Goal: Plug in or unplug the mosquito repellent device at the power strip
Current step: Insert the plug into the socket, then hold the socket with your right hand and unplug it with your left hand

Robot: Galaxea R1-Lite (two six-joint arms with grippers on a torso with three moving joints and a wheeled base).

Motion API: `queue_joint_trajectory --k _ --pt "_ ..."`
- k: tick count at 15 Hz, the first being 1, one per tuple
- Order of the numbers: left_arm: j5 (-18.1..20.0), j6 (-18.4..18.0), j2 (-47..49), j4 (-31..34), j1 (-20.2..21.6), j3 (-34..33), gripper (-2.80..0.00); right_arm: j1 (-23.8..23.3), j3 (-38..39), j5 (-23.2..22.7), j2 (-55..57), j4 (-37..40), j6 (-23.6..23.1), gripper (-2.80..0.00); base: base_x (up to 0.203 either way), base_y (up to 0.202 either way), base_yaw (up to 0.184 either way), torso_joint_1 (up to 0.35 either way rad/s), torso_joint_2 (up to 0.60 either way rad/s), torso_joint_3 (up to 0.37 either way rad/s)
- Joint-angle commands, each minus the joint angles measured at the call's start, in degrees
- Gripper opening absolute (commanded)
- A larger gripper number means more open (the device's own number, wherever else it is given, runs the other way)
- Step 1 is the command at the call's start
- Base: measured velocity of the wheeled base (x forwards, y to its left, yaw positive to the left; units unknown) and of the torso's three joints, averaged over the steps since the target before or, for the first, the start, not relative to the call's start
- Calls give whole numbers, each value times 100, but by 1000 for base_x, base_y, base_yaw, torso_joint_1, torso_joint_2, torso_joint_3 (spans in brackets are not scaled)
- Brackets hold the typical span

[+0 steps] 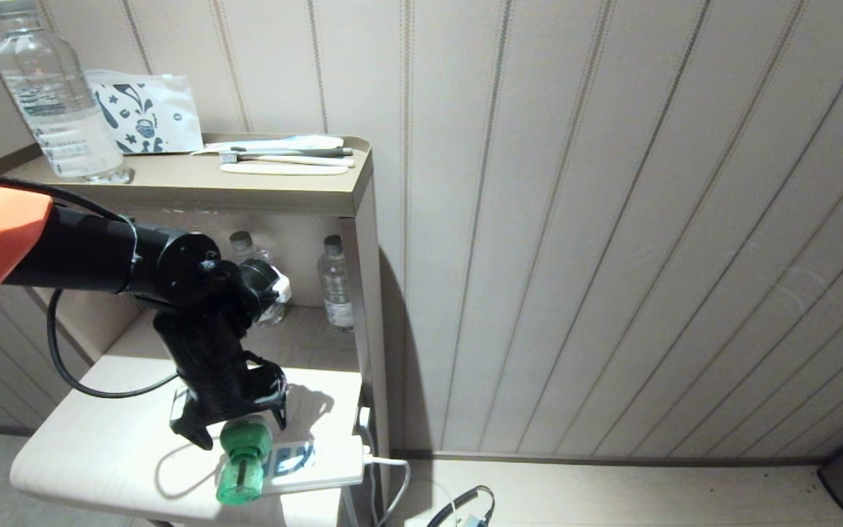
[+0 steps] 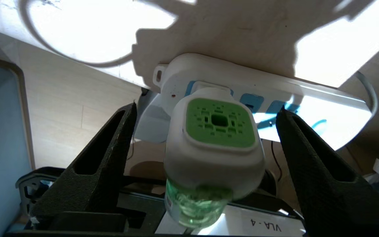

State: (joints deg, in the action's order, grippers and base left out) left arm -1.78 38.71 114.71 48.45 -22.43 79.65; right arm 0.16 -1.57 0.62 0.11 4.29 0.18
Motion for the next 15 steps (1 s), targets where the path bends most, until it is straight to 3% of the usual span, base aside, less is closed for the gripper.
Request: queue_joint_trajectory --k 1,4,5,6,13,15 --pt "-14 -21 -439 40 -11 -12 0 2 -1 -1 3 2 -1 -280 0 0 0 0 0 0" --pt "-9 -233 -1077 -25 -129 -105 0 2 -1 -1 0 2 -1 -280 0 0 0 0 0 0" --pt "-8 -305 -1281 -32 -157 -126 -149 2 -1 -1 -2 2 -1 -280 0 0 0 0 0 0" --pt "-2 -360 -1466 -41 -169 -180 -280 2 -1 -1 -2 2 -1 -280 0 0 0 0 0 0" --pt "-17 -898 -2892 -737 -172 -1633 -280 2 -1 -1 -2 2 -1 -280 0 0 0 0 0 0" --pt "-82 -1008 -3491 -1043 -122 -2360 -280 2 -1 -1 5 2 -1 -280 0 0 0 0 0 0"
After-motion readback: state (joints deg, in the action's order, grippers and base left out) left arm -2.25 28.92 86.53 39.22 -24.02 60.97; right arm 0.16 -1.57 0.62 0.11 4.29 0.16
